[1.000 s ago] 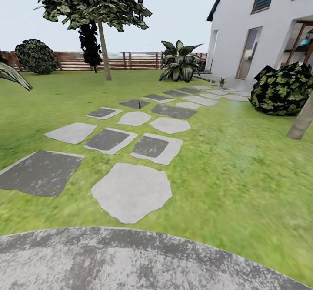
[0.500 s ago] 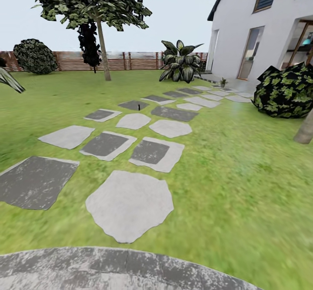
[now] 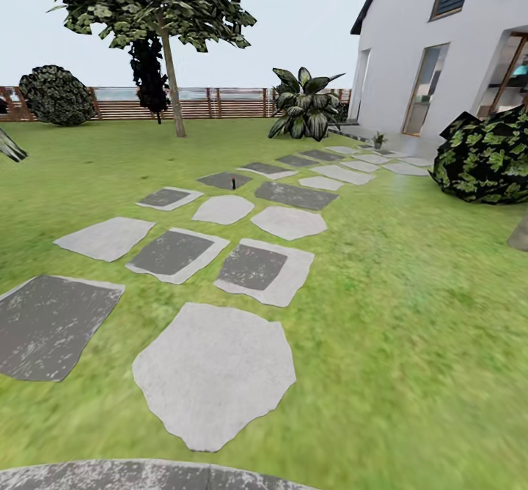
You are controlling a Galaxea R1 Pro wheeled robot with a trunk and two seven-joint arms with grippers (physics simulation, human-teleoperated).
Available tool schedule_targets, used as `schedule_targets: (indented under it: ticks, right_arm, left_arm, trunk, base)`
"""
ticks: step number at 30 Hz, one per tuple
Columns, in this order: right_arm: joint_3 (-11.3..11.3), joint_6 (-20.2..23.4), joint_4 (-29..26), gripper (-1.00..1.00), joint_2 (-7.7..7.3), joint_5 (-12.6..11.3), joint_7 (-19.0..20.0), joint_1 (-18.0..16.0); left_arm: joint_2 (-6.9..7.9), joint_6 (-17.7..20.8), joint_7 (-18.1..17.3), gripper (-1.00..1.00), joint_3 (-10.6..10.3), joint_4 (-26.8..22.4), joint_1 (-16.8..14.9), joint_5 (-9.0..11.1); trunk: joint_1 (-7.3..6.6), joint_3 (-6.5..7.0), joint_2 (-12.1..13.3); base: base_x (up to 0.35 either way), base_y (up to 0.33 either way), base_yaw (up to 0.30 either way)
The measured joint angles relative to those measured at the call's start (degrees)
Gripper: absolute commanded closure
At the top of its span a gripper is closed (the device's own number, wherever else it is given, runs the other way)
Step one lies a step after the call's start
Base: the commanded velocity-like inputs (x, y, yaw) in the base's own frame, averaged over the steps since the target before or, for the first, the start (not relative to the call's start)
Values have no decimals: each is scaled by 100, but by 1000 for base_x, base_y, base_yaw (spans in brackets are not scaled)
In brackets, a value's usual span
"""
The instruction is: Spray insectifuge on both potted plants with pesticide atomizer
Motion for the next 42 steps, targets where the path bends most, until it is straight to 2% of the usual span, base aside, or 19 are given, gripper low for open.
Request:
schedule_targets:
  ticks: [9, 42]
  right_arm:
    - [14, -8, 142, -100, 2, 1, -5, 0]
    - [19, -8, 137, -100, 5, -7, -2, 0]
  left_arm:
    - [6, 1, 0, -100, -6, 0, -8, -1]
    - [-1, 1, -15, -100, -16, 9, -9, -1]
  trunk:
    - [0, 0, 0]
    - [0, 0, 0]
  base:
    - [339, 0, 0]
    - [339, 0, 0]
